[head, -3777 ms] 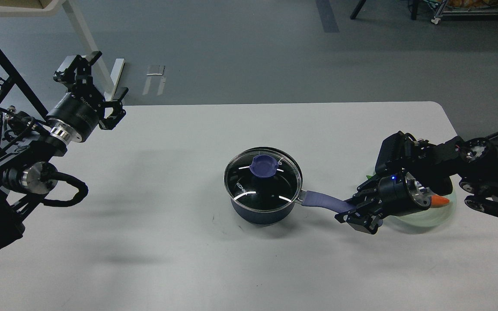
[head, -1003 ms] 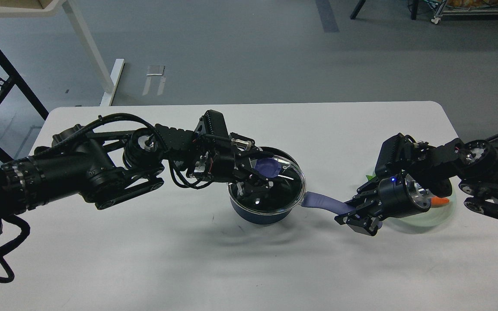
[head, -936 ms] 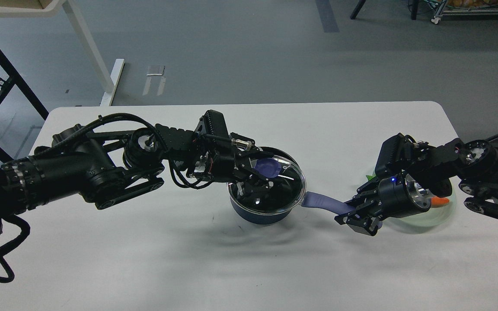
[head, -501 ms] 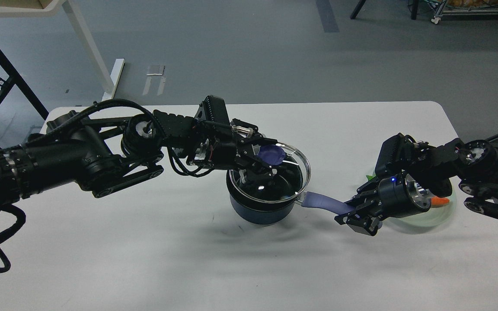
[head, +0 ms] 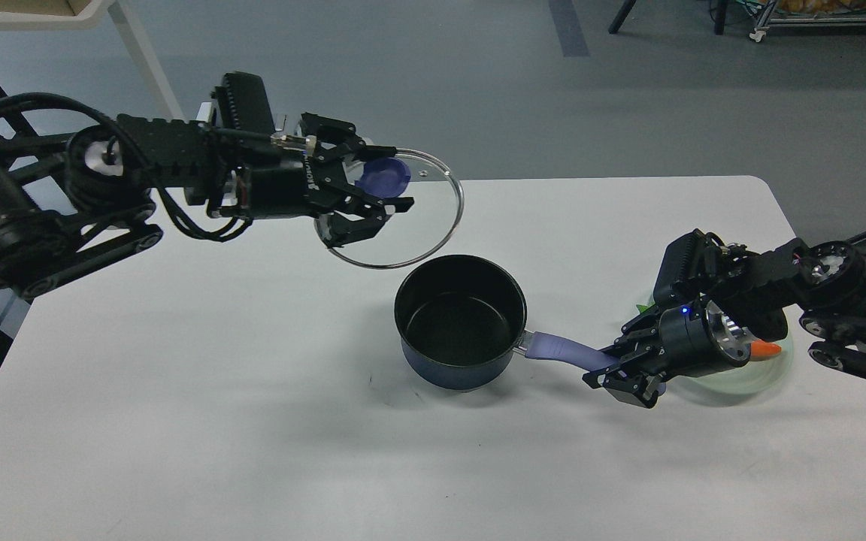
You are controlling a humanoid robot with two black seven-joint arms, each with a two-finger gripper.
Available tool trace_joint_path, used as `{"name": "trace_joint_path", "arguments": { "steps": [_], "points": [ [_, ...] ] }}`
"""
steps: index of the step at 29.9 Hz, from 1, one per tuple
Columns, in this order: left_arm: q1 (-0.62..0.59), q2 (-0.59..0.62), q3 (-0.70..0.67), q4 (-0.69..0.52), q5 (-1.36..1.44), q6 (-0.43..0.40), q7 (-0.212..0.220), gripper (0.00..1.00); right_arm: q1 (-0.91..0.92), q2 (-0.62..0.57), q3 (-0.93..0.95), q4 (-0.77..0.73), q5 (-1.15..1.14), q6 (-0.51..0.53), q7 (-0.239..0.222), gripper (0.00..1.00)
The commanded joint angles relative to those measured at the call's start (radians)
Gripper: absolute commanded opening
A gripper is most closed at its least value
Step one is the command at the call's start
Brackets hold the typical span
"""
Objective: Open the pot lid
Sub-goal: 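Lift the glass lid off the pot with the left gripper, then lower the glass lid onto the table beside the pot, left gripper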
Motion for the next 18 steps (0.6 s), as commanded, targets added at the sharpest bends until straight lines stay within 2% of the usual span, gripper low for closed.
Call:
{"name": "trace_joint_path", "arguments": {
  "steps": [1, 5, 9, 18],
  "points": [
    [0.076, 0.138, 0.017, -0.029, 0.000, 0.066, 0.000, 0.37, 0.000, 0.000, 0.000, 0.000, 0.000, 0.000, 0.000, 0.24],
    [0.165, 0.240, 0.074, -0.028, 0.000, 0.196, 0.000, 0.37, 0.000, 0.002, 0.000, -0.004, 0.000, 0.000, 0.000, 0.24],
    [0.251, 0.260, 0.117, -0.017, -0.001, 0.310, 0.000, 0.37, 0.000, 0.005, 0.000, -0.008, 0.000, 0.002, 0.000, 0.24],
    [0.397, 0.218, 0.118, 0.105, 0.011, 0.314, 0.000, 0.38, 0.000, 0.005, 0.002, -0.009, 0.000, 0.000, 0.000, 0.24]
  ]
}}
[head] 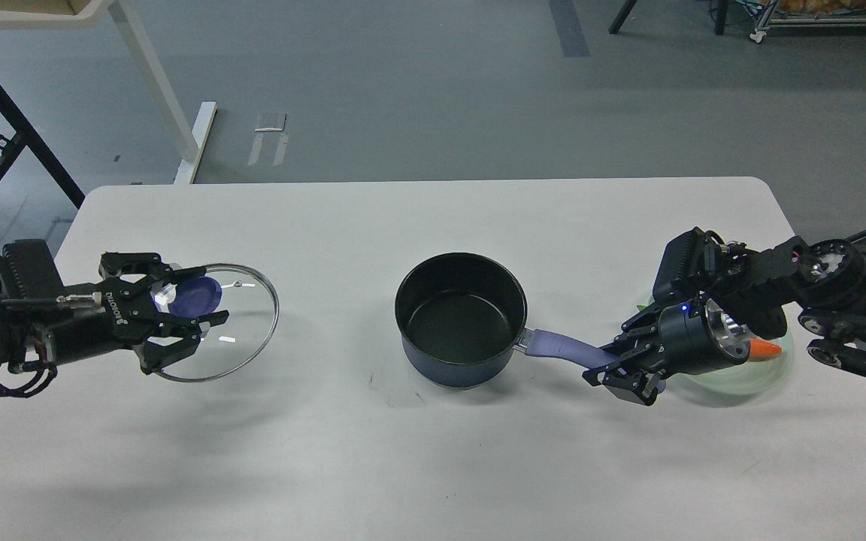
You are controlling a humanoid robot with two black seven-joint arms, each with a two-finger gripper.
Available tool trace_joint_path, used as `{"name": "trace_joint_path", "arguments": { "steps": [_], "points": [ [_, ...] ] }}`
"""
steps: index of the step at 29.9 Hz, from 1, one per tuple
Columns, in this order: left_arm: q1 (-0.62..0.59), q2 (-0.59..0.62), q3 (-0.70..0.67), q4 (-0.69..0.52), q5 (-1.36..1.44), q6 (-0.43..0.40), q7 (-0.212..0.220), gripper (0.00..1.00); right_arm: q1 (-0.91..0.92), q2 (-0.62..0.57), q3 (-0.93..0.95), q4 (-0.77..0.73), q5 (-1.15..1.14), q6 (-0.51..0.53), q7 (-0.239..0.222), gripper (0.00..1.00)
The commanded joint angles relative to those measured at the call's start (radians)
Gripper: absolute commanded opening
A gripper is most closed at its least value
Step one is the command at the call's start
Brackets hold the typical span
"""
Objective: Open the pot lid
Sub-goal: 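Lower the glass lid onto the table beside the pot, left gripper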
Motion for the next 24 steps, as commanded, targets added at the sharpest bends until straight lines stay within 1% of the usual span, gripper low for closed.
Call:
{"name": "trace_joint_path", "arguments": {
  "steps": [1, 6, 12, 18, 20, 22, 23, 24],
  "points": [
    [0.039, -0.044, 0.001, 0.068, 0.001, 0.000, 0.000, 0.38, 0.000, -0.001, -0.001, 0.000, 0.000, 0.000, 0.000, 0.24],
    [0.064, -0.088, 0.001, 0.157, 0.002, 0.000, 0.000, 0.39, 0.000, 0.000, -0.001, 0.000, 0.000, 0.000, 0.000, 0.24],
    [0.081, -0.120, 0.002, 0.183, 0.002, 0.000, 0.000, 0.40, 0.000, 0.000, -0.001, 0.000, 0.000, 0.000, 0.000, 0.24],
    [0.082, -0.163, 0.002, 0.225, 0.001, 0.000, 0.000, 0.44, -0.003, 0.000, -0.001, 0.000, 0.000, 0.000, 0.000, 0.24],
    [0.082, -0.163, 0.002, 0.226, -0.001, 0.000, 0.000, 0.53, -0.003, 0.000, -0.001, 0.000, 0.000, 0.001, 0.000, 0.24],
    [0.084, -0.163, 0.002, 0.226, -0.002, 0.000, 0.000, 0.75, -0.003, -0.001, -0.001, 0.000, 0.000, 0.000, 0.000, 0.24],
    [0.084, -0.163, 0.002, 0.226, -0.005, 0.000, 0.000, 0.82, -0.003, 0.000, 0.000, 0.000, 0.000, 0.000, 0.000, 0.24],
    [0.085, -0.163, 0.002, 0.226, -0.005, 0.000, 0.000, 0.83, -0.005, -0.001, -0.001, 0.000, 0.000, 0.000, 0.000, 0.24]
  ]
}}
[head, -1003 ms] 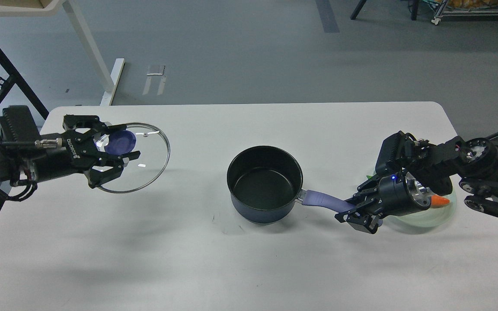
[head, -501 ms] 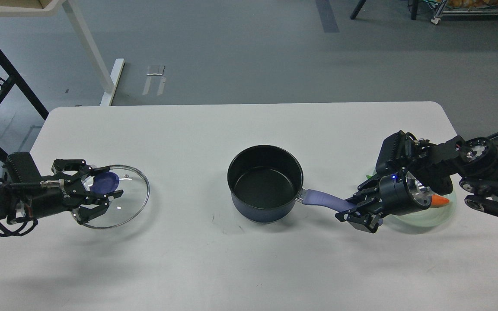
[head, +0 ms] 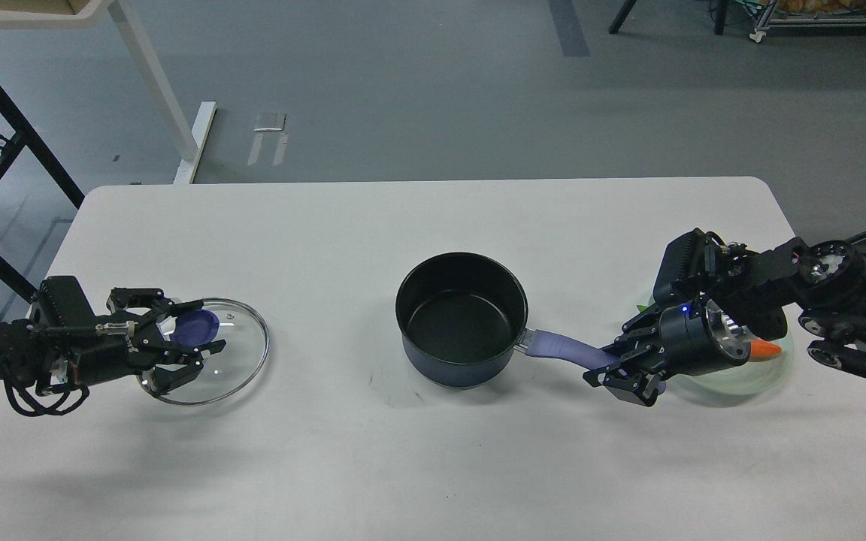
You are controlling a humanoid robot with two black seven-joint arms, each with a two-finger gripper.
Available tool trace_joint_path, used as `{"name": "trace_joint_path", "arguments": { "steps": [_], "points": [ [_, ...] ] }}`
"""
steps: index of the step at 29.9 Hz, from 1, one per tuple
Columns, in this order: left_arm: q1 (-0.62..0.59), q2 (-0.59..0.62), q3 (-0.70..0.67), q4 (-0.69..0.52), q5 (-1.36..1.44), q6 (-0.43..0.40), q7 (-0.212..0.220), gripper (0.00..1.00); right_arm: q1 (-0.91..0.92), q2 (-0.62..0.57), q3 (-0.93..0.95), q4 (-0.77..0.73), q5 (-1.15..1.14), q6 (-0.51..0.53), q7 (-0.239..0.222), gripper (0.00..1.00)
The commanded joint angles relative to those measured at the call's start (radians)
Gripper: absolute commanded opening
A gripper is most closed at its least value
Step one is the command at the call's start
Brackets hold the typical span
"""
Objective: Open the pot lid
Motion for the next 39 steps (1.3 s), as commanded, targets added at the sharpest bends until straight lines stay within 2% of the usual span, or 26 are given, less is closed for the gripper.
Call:
{"name": "trace_joint_path", "arguments": {
  "steps": [1, 7, 10, 13, 17, 20, 24, 26, 28, 32, 36, 39],
  "points": [
    [0.005, 0.000, 0.000, 0.000, -0.005, 0.000, 0.000, 0.85, -0.002, -0.001, 0.000, 0.000, 0.000, 0.000, 0.000, 0.24],
    [0.013, 0.000, -0.002, -0.004, -0.009, 0.000, 0.000, 0.97, -0.002, -0.001, 0.001, 0.000, 0.000, 0.000, 0.000, 0.24],
    [0.012, 0.009, -0.003, -0.020, -0.025, 0.000, 0.000, 0.98, -0.002, -0.001, 0.000, 0.000, 0.000, 0.000, 0.000, 0.24],
    [0.001, 0.036, -0.005, -0.094, -0.104, 0.000, 0.000, 0.99, -0.002, -0.001, 0.001, 0.000, 0.000, 0.000, 0.000, 0.24],
    [-0.037, 0.143, -0.020, -0.251, -0.267, -0.006, 0.000, 0.99, 0.000, -0.001, 0.001, 0.000, 0.000, 0.000, 0.000, 0.24],
    [-0.141, 0.196, -0.028, -0.337, -0.438, -0.134, 0.000, 0.99, 0.000, -0.003, 0.001, 0.000, 0.000, 0.000, 0.000, 0.24],
    [-0.231, 0.199, -0.096, -0.348, -0.820, -0.317, 0.000, 0.99, 0.002, -0.004, 0.001, 0.000, 0.002, 0.000, 0.000, 0.24],
    [-0.246, 0.184, -0.142, -0.337, -1.051, -0.406, 0.000, 0.99, 0.003, -0.004, 0.001, 0.000, 0.002, 0.000, 0.000, 0.24],
    [-0.248, 0.158, -0.172, -0.308, -1.275, -0.461, 0.000, 0.99, 0.003, -0.004, 0.000, 0.000, 0.002, 0.000, 0.000, 0.24],
    [-0.243, 0.076, -0.181, -0.209, -1.625, -0.478, 0.000, 0.99, 0.003, -0.003, 0.000, -0.002, 0.002, 0.000, 0.000, 0.25],
    [-0.237, -0.026, -0.183, -0.063, -1.781, -0.490, 0.000, 0.99, 0.005, -0.004, 0.001, -0.002, 0.002, 0.000, 0.000, 0.26],
    [-0.222, -0.120, -0.213, 0.084, -1.874, -0.551, 0.000, 0.99, 0.006, -0.006, 0.000, -0.002, 0.002, 0.000, 0.000, 0.26]
  ]
}}
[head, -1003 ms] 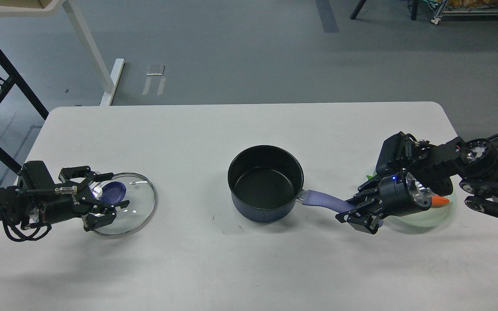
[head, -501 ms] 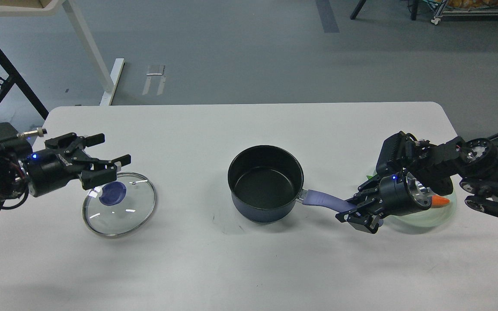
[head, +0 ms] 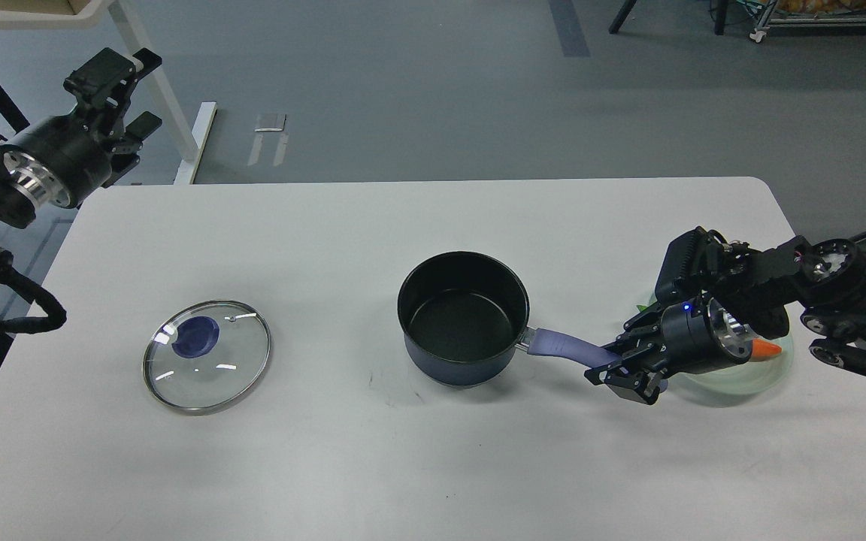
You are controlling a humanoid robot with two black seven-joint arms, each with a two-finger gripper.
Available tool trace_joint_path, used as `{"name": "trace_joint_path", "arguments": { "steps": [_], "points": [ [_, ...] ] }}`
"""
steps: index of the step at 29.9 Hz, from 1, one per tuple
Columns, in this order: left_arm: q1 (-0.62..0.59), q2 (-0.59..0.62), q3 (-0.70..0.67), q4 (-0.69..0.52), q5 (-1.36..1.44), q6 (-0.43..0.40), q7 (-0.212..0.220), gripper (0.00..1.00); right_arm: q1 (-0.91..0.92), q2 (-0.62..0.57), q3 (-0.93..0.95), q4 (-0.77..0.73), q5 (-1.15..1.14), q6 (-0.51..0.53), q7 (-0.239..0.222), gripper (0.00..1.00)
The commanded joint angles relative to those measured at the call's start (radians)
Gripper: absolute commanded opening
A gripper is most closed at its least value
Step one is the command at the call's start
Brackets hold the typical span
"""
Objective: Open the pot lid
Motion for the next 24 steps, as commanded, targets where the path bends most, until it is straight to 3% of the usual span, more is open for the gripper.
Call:
{"name": "trace_joint_path", "arguments": {
  "steps": [1, 4, 7, 17, 24],
  "points": [
    [0.021, -0.100, -0.038, 0.165, -0.113, -0.090, 0.000, 0.99, 0.002, -0.001, -0.001, 0.000, 0.000, 0.000, 0.000, 0.26],
    [0.035, -0.167, -0.088, 0.305, -0.179, -0.236, 0.000, 0.99, 0.002, 0.000, 0.001, 0.000, 0.001, 0.000, 0.000, 0.27],
    [0.041, -0.188, -0.101, 0.349, -0.193, -0.290, 0.000, 0.99, 0.003, 0.000, 0.001, 0.000, 0.001, 0.000, 0.000, 0.33],
    [0.041, -0.188, -0.105, 0.351, -0.199, -0.307, 0.023, 0.99, 0.006, -0.009, 0.007, 0.000, 0.011, -0.002, 0.000, 0.97],
    [0.041, -0.188, -0.105, 0.351, -0.208, -0.332, 0.028, 0.99, 0.089, -0.061, 0.025, 0.005, 0.089, -0.008, 0.000, 0.98]
  ]
}}
